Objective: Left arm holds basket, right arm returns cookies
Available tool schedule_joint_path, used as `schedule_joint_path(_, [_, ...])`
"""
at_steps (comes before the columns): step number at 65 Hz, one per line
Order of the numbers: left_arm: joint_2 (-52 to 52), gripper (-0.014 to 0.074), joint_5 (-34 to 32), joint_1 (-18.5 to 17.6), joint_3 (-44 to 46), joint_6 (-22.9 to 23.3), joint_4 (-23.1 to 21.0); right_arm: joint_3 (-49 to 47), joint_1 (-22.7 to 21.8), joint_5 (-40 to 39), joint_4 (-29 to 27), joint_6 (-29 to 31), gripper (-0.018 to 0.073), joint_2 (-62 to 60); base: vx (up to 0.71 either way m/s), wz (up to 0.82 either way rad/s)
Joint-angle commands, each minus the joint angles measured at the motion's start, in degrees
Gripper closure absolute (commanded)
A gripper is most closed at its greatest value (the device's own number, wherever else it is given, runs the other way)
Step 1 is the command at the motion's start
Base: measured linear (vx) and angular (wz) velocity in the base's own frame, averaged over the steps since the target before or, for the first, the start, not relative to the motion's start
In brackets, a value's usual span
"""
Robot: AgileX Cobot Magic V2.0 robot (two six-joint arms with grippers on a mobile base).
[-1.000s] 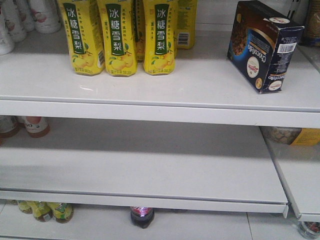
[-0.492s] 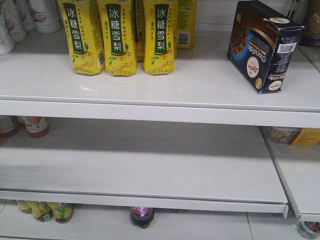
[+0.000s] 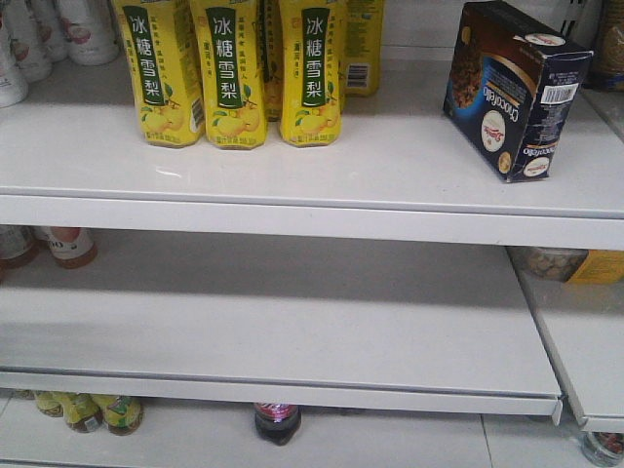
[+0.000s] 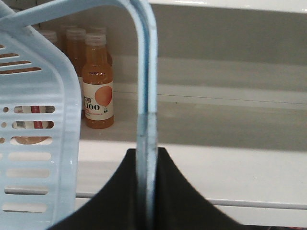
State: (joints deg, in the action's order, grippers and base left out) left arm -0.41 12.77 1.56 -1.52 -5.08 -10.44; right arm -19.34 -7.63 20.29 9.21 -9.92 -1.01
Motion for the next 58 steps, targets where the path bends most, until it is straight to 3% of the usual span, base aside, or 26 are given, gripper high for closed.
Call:
schedule_joint_path(1, [-1.0, 0.0599, -6.1, -0.4, 1.4, -1.3, 0.3, 3.9, -1.7, -10.0, 0.5, 0.4, 0.0565, 0.2, 0.0, 0.0])
schedule_joint_path(10, [-1.0, 0.0599, -6.1, -0.4, 1.4, -1.3, 0.3, 12.0, -1.7, -18.1, 0.3, 0.4, 0.0565, 0.2, 0.0, 0.0])
schedule_joint_path(23, [-1.0, 0.0599, -6.1, -0.4, 1.4, -1.3, 0.3, 22.1, -1.7, -26.8, -4.8, 0.4, 0.0565, 0.0, 0.0, 0.0])
schedule_joint_path(40, [-1.0, 0.0599, -6.1, -0.4, 1.4, -1.3, 0.3, 22.0, -1.7, -18.2, -4.6, 4.3, 0.0565, -0.4, 0.0, 0.0])
schedule_joint_path(58, [-1.0, 0.0599, -6.1, -0.4, 1.4, -1.3, 0.3, 22.0, -1.7, -17.6, -4.8, 4.0, 0.0565, -0.4, 0.0, 0.0])
